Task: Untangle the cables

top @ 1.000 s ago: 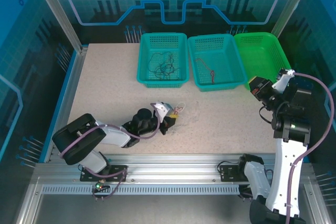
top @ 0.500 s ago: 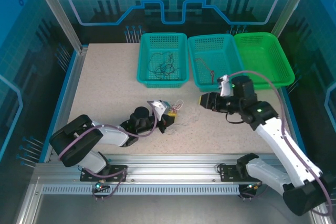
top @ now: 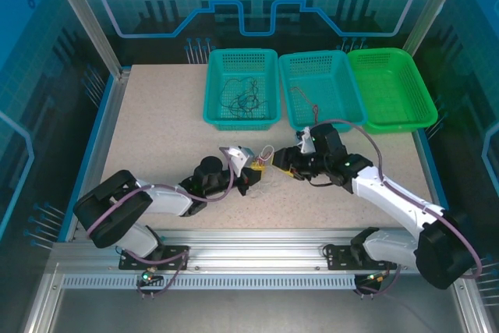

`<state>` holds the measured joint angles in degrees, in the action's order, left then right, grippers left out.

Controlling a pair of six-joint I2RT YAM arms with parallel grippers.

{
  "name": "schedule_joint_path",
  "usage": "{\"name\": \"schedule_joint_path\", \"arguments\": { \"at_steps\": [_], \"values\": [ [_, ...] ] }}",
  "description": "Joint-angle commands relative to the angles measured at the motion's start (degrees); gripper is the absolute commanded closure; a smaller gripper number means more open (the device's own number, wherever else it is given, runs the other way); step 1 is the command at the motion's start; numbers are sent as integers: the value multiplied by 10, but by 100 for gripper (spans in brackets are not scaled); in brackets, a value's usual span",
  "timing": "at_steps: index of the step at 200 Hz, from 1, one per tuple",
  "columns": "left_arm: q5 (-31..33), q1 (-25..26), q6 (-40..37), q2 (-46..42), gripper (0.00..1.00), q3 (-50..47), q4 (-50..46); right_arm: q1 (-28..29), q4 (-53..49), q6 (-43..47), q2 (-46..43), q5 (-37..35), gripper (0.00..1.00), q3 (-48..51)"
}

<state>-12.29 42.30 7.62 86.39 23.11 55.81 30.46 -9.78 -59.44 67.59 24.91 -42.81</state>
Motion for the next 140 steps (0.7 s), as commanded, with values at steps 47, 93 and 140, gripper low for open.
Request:
{"name": "schedule_joint_path", "arguments": {
  "at_steps": [47,93,140],
  "values": [
    [-21,-2,20,15,100,13,24,10,63,-18,16,30,32,-28],
    [-26,-2,23,18,100,15,33,14,52,-12,38,19,50,-37],
    [-22,-2,21,11,100,12,29,27,40,-1,74,8,73,-52]
  ]
}}
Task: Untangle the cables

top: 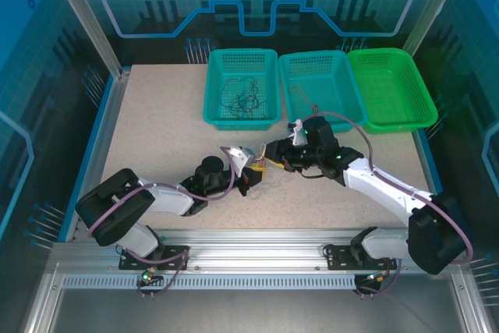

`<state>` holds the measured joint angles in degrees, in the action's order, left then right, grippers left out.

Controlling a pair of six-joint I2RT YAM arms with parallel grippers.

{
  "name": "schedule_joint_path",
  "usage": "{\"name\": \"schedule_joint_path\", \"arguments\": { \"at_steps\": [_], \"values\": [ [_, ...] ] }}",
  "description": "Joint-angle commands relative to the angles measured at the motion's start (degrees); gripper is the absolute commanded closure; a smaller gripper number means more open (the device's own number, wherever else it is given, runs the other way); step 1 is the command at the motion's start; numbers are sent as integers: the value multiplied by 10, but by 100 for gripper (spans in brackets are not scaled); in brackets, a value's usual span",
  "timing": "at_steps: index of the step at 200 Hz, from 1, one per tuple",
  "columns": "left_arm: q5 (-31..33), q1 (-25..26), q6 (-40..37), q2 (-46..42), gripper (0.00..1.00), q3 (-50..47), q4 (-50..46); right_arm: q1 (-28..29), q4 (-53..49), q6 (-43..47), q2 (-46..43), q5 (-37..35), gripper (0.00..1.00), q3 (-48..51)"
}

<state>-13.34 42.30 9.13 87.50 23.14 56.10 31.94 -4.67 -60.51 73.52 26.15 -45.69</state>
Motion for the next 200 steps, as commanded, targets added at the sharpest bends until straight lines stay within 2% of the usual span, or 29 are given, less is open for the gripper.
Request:
{"name": "schedule_joint_path", "arguments": {
  "at_steps": [1,9,18,36,52,98,122,135,145,168,189,200],
  "values": [
    [-12,-1,5,-1,100,11,27,12,-13,10,15,-6,75,-23],
    [-10,-2,6,-2,100,10,27,12,-26,11,13,-18,89,-25],
    [-5,-1,5,-5,100,7,28,6,-44,17,3,-36,100,-27],
    [29,-2,5,-25,100,-6,3,-21,-101,40,-41,-87,100,-31],
    [73,-2,1,-59,100,-21,-51,-68,-175,76,-96,-143,100,-40],
    [137,-19,-16,-176,100,-71,-174,-297,-316,154,-223,-215,100,-78],
    [197,-26,-20,-235,100,-68,-272,-369,-335,178,-251,-253,100,-120],
    [232,-33,-15,-256,100,-65,-317,-393,-337,190,-250,-262,100,-153],
    [250,-41,-11,-268,100,-64,-344,-407,-327,193,-242,-241,100,-178],
    [283,-61,15,-277,100,-57,-401,-410,-321,194,-217,-246,100,-239],
    [259,-78,35,-267,95,-55,-410,-408,-275,168,-190,-187,100,-268],
    [254,-78,37,-258,88,-52,-410,-395,-248,151,-171,-162,100,-283]
  ]
}}
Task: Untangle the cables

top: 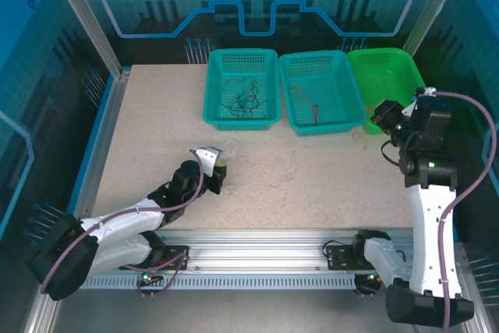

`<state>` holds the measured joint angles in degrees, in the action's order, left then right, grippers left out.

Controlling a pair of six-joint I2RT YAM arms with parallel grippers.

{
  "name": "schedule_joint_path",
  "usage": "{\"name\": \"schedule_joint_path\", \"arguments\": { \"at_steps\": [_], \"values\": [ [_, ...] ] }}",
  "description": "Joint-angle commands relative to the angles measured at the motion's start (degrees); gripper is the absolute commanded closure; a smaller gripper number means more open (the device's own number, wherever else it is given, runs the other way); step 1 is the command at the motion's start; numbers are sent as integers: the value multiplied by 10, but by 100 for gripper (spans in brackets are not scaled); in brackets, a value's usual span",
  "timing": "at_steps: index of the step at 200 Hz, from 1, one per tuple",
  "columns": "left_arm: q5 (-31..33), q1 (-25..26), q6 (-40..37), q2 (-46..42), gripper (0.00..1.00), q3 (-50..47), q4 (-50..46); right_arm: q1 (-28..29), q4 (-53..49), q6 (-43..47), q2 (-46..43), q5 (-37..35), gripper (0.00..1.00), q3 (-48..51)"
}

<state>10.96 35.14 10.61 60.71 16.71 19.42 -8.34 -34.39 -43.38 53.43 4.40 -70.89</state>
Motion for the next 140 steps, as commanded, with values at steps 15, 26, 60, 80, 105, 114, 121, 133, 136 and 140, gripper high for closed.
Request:
{"name": "schedule_joint_path", "arguments": {
  "at_steps": [15,26,60,80,105,114,121,133,136,140],
  "values": [
    [3,-5,25,16,70,14,-28,33,60,-25,56,39,100,-61],
    [-5,-6,24,14,53,16,-16,51,73,-24,72,17,100,-82],
    [-21,-6,16,-40,29,30,-23,112,130,-12,132,-62,100,-132],
    [-29,-6,4,-99,23,45,-59,148,151,10,186,-105,100,-168],
    [-61,-6,-1,-169,7,62,-99,176,158,34,252,-180,100,-215],
    [-68,-5,0,-188,6,69,-117,182,161,41,274,-197,100,-233],
    [-69,-5,1,-200,5,74,-129,184,157,42,294,-200,100,-249],
    [-66,-5,4,-216,4,79,-147,193,147,46,328,-200,100,-279],
    [-65,-6,4,-219,4,80,-149,196,143,47,337,-202,100,-286],
    [-65,-5,5,-223,3,80,-152,199,139,48,348,-205,100,-294]
  ]
}}
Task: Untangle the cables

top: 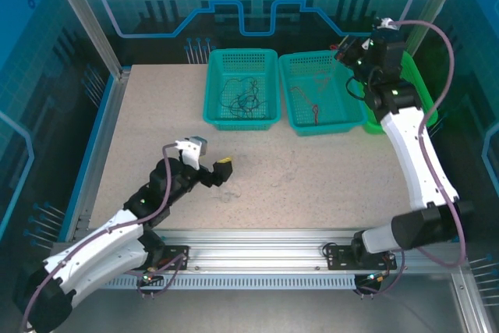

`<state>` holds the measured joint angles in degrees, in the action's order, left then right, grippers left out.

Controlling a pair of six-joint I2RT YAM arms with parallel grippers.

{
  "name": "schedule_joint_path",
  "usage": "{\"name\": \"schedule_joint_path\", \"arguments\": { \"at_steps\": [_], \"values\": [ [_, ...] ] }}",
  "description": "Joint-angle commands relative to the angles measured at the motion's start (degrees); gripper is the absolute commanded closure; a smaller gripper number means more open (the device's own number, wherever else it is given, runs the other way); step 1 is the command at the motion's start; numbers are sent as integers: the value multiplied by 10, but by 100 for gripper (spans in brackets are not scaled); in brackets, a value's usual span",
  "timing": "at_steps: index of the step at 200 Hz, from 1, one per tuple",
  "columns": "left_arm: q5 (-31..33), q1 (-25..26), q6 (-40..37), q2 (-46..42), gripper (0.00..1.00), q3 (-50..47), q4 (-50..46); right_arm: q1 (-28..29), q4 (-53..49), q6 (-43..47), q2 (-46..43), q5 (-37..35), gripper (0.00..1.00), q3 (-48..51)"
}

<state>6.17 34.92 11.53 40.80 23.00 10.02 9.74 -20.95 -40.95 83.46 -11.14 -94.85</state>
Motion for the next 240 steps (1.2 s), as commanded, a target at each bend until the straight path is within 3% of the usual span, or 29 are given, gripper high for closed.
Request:
{"name": "schedule_joint_path", "arguments": {
  "at_steps": [1,26,49,60,76,102,144,165,186,213,240],
  "values": [
    [-16,-3,-4,-25,2,17,-59,19,4,24,50,-50,100,-57],
    [-17,-3,2,-29,1,20,-66,35,-24,28,115,-76,100,-87],
    [-23,-3,16,-27,1,32,-84,39,-71,2,154,-100,89,-87],
    [-28,-3,22,-27,1,42,-96,41,-84,-7,168,-95,80,-79],
    [-45,-3,21,-26,1,51,-101,41,-106,-7,180,-68,55,-73],
    [-56,-4,10,-18,1,59,-99,41,-124,6,151,-54,44,-46],
    [-100,-3,-5,9,1,57,-50,55,-101,60,12,19,44,79],
    [-127,-4,-7,27,1,58,-16,97,-112,96,-61,37,45,164],
    [-140,-3,-9,48,1,62,2,160,-113,84,-121,11,45,265],
    [-148,-3,-10,70,1,71,9,233,-121,39,-129,-29,46,358],
    [-157,-4,-6,74,1,74,3,279,-121,21,-80,-15,46,399]
  ]
}}
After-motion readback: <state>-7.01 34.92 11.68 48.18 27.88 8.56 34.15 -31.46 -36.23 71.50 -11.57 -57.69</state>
